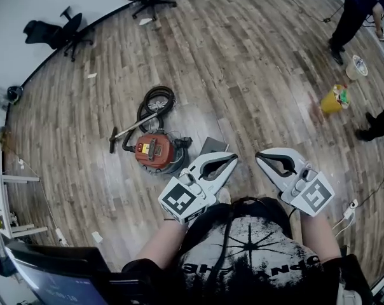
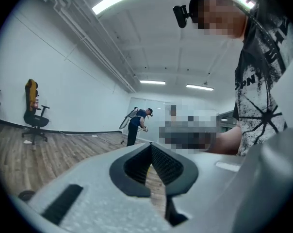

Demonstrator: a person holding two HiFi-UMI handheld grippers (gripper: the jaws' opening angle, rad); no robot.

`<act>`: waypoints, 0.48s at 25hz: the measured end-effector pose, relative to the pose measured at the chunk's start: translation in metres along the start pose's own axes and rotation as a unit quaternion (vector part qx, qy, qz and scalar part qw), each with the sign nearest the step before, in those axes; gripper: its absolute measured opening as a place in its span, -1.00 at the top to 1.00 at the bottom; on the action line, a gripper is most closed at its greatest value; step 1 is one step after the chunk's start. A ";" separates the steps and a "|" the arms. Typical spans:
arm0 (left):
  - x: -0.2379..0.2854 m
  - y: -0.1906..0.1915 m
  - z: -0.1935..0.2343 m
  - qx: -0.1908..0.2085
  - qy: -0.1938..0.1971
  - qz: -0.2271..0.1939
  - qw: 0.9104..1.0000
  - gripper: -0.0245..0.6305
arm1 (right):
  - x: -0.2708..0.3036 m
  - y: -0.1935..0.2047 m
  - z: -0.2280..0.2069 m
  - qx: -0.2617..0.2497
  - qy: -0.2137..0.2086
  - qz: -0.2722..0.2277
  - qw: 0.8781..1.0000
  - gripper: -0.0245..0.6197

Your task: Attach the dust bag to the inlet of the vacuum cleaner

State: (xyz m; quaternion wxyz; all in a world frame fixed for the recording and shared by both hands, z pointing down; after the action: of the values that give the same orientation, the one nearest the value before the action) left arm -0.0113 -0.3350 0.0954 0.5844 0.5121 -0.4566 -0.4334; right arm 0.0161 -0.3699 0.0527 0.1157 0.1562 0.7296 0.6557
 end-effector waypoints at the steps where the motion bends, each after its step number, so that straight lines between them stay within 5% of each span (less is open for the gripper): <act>1: -0.004 -0.001 0.008 0.000 -0.015 0.000 1.000 0.92 | 0.008 -0.002 -0.002 0.000 -0.015 0.001 1.000 0.90; 7: -0.025 -0.010 0.051 0.012 -0.109 0.000 0.994 0.92 | 0.060 -0.013 -0.019 -0.001 -0.113 0.004 0.994 0.90; 12: -0.033 -0.003 0.082 -0.012 -0.219 0.006 0.976 0.92 | 0.101 -0.003 -0.036 -0.007 -0.231 0.022 0.973 0.90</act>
State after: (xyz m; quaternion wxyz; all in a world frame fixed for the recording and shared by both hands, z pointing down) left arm -0.0987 -0.3200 0.0948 0.4789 0.3947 -0.5716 -0.5368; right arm -0.0913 -0.3652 0.0572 0.2681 0.3185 0.6748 0.6094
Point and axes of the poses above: the fingertips, and each gripper's own axes: x forward along the fingers, z to its left, y out of its underside, the point moved 1 cm from there along -x, backward along the fingers, and after that the axes turned 10 degrees about x, right-handed, at the moved point
